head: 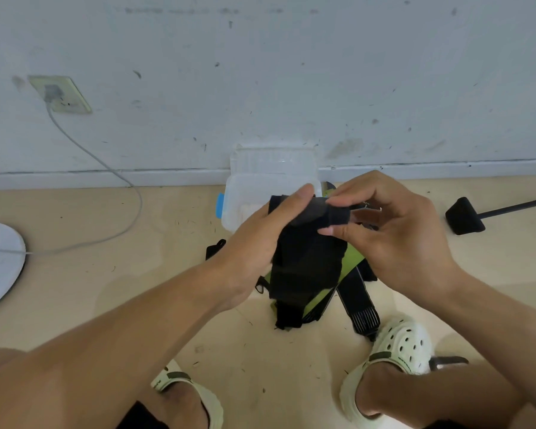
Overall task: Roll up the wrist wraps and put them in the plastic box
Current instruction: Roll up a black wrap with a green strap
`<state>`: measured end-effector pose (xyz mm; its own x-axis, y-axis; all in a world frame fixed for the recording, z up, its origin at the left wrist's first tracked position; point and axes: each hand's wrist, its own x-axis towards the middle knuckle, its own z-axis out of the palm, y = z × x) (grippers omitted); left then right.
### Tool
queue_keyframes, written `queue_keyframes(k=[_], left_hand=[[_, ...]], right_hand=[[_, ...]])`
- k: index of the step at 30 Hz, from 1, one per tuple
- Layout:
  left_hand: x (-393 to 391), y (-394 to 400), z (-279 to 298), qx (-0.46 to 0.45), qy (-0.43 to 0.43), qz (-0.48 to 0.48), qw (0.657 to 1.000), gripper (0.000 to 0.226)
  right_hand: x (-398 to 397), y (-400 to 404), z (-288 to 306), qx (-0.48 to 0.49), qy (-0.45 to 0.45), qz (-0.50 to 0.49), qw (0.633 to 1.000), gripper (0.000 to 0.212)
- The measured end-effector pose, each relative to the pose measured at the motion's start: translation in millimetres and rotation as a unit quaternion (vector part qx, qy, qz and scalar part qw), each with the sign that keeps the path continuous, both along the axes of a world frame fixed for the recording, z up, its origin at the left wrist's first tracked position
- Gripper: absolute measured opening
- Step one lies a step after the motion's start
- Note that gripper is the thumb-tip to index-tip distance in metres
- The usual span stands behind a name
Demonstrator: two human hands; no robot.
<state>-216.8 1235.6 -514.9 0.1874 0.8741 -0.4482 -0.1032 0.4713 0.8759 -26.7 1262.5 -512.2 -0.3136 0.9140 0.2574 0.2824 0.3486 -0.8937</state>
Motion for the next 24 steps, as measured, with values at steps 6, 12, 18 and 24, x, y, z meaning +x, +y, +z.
queue_keyframes(k=[6, 12, 18, 24], left_hand=[[-1.3, 0.6, -2.3, -0.008, -0.045, 0.071, 0.996, 0.057], [-6.8, 3.8, -4.5, 0.031, -0.038, 0.074, 0.996, 0.036], [-4.5, 2.2, -2.7, 0.045, -0.032, 0.021, 0.998, 0.043], [0.6, -0.1, 1.4, -0.009, -0.065, 0.023, 0.998, 0.068]], right_hand=[[7.5, 8.5, 7.1, -0.105, 0.008, 0.049, 0.993, 0.031], [12.3, 13.0, 14.2, -0.243, -0.016, 0.078, 0.967, 0.056], [13.5, 14.3, 8.2, -0.261, -0.003, 0.079, 0.962, 0.053], [9.8, 8.7, 2.1, -0.183, 0.004, 0.039, 0.982, 0.044]])
